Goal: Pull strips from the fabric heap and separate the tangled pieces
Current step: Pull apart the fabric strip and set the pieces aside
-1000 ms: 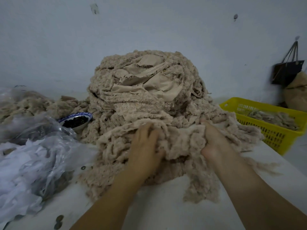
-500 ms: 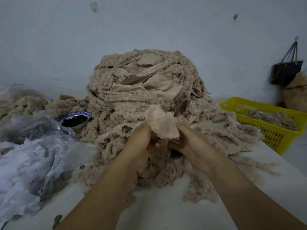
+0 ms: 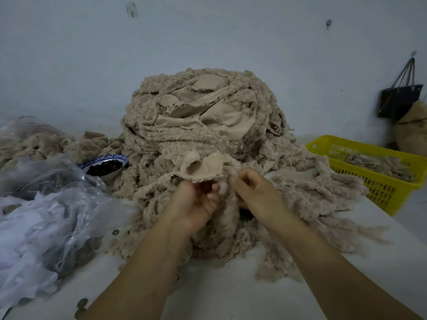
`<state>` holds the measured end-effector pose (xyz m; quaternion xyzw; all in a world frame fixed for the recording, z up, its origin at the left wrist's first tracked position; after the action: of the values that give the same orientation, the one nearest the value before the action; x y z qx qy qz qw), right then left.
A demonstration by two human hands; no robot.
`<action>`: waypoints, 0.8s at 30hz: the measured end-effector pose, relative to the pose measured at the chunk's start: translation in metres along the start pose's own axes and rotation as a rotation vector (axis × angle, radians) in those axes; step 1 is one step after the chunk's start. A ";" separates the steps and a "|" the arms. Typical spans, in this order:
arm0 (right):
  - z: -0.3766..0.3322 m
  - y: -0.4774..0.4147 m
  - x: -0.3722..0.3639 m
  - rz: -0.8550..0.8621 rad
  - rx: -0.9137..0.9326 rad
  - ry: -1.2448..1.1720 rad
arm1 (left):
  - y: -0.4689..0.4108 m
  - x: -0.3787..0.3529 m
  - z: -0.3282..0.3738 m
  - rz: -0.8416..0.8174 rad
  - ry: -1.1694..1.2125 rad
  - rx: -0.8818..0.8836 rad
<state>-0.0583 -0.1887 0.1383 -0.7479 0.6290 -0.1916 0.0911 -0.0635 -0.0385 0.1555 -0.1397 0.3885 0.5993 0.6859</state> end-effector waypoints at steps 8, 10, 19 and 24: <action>0.002 -0.002 0.004 0.171 -0.154 -0.420 | 0.000 0.011 -0.033 0.235 -0.766 -0.217; 0.000 -0.001 0.003 0.127 -0.139 -0.414 | 0.002 0.010 -0.035 0.204 -1.084 -0.309; 0.000 -0.007 0.019 0.249 -0.143 -0.451 | -0.007 0.014 0.000 0.326 -1.564 -0.442; 0.007 -0.008 0.027 0.344 -0.225 -0.587 | -0.007 0.025 0.013 0.331 -1.098 -0.304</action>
<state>-0.0443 -0.2145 0.1399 -0.6596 0.7098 0.1199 0.2161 -0.0532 -0.0138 0.1447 0.1564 -0.0967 0.7319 0.6562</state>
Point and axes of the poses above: each hand's wrist, its own y-axis away from the middle knuckle, its own x-axis out of the back of the hand, z = x × y, the point moved 1 cm from there along -y, towards the middle knuckle, and after that the axes turned 8 degrees about x, right-handed, at the moved point
